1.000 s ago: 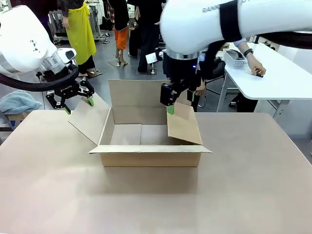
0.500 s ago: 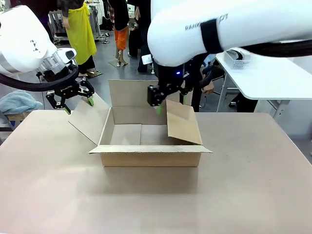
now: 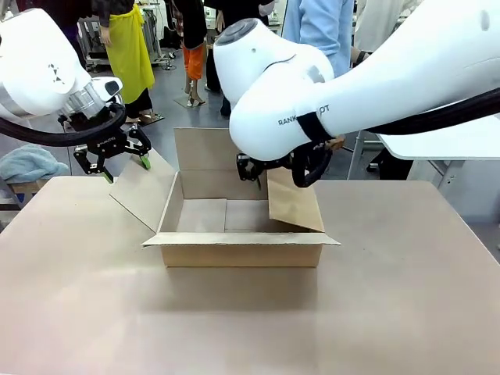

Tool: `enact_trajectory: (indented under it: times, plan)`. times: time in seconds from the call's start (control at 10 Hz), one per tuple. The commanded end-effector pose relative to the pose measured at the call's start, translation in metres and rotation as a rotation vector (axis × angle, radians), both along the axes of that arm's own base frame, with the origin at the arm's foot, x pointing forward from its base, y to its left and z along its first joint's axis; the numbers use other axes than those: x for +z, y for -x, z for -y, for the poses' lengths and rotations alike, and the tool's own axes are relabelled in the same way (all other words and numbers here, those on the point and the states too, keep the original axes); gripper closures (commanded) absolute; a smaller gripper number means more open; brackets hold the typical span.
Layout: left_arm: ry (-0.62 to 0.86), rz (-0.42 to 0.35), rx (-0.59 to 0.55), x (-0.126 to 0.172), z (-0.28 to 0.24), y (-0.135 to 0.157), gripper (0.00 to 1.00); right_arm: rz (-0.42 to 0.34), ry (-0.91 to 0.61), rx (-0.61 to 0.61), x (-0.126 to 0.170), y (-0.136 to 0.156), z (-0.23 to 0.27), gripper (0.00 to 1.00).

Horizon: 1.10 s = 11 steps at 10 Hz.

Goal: Pack the gift set into the box.
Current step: Place both hands on the side flaps of the Package Box and spread them outward.

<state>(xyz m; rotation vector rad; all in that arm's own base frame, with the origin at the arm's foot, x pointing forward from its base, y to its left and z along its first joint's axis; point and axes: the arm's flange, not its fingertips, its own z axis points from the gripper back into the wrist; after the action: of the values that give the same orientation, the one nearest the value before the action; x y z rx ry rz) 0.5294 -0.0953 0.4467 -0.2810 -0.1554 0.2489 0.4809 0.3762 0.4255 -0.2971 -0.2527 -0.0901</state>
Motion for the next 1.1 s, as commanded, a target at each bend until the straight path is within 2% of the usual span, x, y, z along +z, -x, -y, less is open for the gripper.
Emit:
enact_trajectory:
  times: [0.0,0.2,0.6,0.8,1.0]
  plan:
    - [-0.012,0.006,0.014,0.001,0.0,0.002,0.0,-0.038,0.051,-0.022,-0.004,-0.008,-0.013,0.0]
    - [-0.012,0.006,0.014,0.001,0.0,0.002,0.0,-0.055,0.089,-0.064,-0.017,-0.014,-0.006,0.0]
    - [-0.012,0.006,0.014,0.001,0.0,0.002,0.0,-0.051,0.083,-0.07,-0.03,-0.017,0.008,0.0]
    - [-0.012,0.006,0.014,0.001,0.0,0.002,0.0,-0.042,0.09,-0.083,-0.023,-0.017,0.019,0.0]
    - [-0.012,0.006,0.014,0.001,0.0,0.002,0.0,-0.016,0.138,-0.105,0.0,-0.011,0.041,0.0]
